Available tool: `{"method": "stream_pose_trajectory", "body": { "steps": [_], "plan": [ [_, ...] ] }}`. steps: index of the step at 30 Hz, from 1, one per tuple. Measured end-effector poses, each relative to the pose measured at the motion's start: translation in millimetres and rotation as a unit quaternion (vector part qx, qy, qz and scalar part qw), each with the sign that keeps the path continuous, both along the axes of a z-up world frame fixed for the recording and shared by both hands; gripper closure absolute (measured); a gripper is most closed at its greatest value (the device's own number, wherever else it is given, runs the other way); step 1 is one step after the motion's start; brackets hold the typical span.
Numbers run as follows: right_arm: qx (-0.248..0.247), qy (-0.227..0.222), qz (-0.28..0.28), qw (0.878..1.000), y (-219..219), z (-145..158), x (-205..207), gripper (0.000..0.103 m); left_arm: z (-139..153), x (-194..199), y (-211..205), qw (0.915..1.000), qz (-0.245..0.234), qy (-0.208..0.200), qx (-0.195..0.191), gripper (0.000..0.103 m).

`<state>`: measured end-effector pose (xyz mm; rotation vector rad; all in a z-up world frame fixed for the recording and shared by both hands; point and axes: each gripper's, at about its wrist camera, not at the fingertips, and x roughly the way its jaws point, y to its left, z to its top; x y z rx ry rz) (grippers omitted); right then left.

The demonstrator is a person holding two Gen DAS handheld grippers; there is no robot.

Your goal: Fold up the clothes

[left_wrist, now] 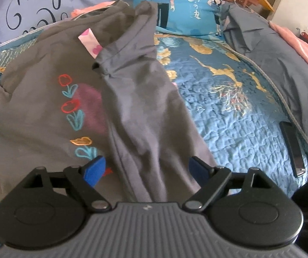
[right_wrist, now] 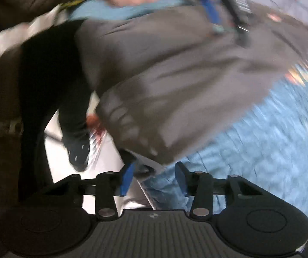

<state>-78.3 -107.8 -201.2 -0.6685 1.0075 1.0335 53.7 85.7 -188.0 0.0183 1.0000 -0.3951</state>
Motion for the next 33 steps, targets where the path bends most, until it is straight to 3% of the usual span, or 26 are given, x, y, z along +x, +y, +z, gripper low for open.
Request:
{"method": "stream_pose_trajectory", "body": {
  "steps": [4,8,13,19,23,27,30,33],
  "plan": [
    [-0.018,-0.014,0.052,0.998,7,-4,3,0.077,0,-1,-1,1.0000,-0.004,0.003,-0.002,0.015],
    [-0.032,-0.010,0.064,0.997,11,-13,3,0.097,-1,-2,-1,0.9999,-0.009,0.008,0.000,0.015],
    [-0.022,0.007,0.048,0.999,7,-8,2,0.099,-3,-5,1,0.9998,-0.016,0.011,0.004,0.015],
    [0.018,0.058,0.024,0.998,-2,13,-8,0.103,-6,-9,1,0.9998,-0.016,0.015,-0.002,0.015],
    [0.022,0.090,0.025,0.995,-4,10,-18,0.103,-5,-11,-2,0.9997,-0.021,0.013,-0.002,0.015],
    [0.023,0.080,0.008,0.997,-6,7,-16,0.102,-5,-12,-3,0.9996,-0.024,0.014,-0.002,0.015],
    [0.012,0.019,0.006,1.000,-7,16,-16,0.094,-4,-13,-3,0.9996,-0.027,0.012,0.001,0.014],
    [-0.019,-0.035,0.041,0.998,-5,15,-18,0.078,-4,-13,-2,0.9996,-0.027,0.012,0.001,0.014]
  ]
}}
